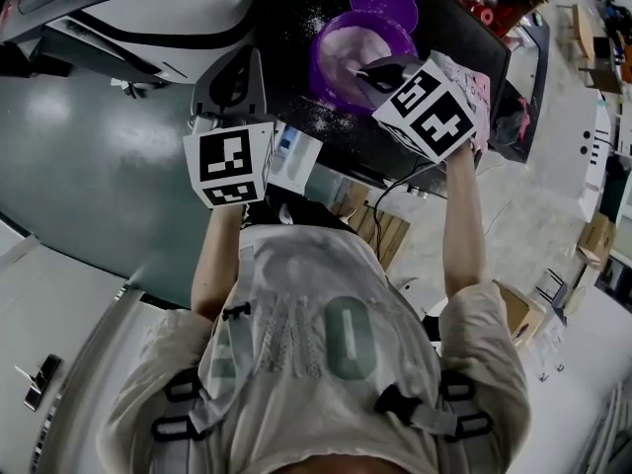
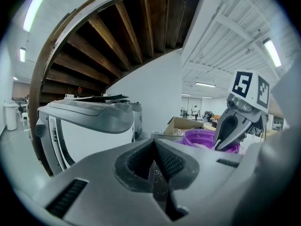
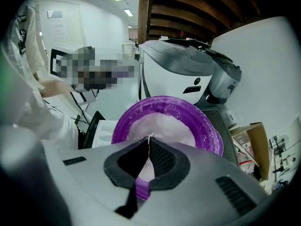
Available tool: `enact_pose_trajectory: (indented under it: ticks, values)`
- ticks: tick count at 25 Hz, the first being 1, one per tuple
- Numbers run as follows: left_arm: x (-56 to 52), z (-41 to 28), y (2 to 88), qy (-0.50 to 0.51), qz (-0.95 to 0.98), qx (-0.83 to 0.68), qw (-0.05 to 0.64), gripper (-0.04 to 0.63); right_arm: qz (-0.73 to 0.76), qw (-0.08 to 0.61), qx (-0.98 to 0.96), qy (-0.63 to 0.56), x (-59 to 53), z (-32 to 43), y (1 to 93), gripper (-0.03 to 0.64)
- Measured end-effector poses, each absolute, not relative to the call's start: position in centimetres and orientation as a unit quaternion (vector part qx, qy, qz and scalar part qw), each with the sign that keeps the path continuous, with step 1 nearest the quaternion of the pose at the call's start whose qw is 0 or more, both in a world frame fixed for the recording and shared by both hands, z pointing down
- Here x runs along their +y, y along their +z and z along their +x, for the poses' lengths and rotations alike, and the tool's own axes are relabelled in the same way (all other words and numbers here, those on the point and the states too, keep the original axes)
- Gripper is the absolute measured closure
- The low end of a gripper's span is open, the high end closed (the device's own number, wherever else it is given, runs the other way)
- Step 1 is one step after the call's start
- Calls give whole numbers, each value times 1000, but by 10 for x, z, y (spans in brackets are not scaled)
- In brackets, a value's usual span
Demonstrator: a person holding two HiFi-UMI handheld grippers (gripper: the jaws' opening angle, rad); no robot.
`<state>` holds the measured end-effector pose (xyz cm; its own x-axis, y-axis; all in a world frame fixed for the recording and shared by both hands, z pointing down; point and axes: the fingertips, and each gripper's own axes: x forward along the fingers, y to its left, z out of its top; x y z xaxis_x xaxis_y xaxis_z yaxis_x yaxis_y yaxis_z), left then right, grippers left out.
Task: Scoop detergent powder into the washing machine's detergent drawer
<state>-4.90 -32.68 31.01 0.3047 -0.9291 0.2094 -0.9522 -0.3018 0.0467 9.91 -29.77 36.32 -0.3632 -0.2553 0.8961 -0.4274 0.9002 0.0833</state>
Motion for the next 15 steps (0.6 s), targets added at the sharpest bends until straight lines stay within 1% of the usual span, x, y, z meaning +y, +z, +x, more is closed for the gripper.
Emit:
enact_pose_trajectory:
  ticks: [8, 15]
  values:
    - [-325, -56, 311, 72, 805, -584, 83, 574, 228, 496, -828, 128, -291, 98, 357, 606]
    - [-321, -55, 305, 69, 805, -585, 74, 575, 287, 412, -833, 235, -289, 108, 348, 606]
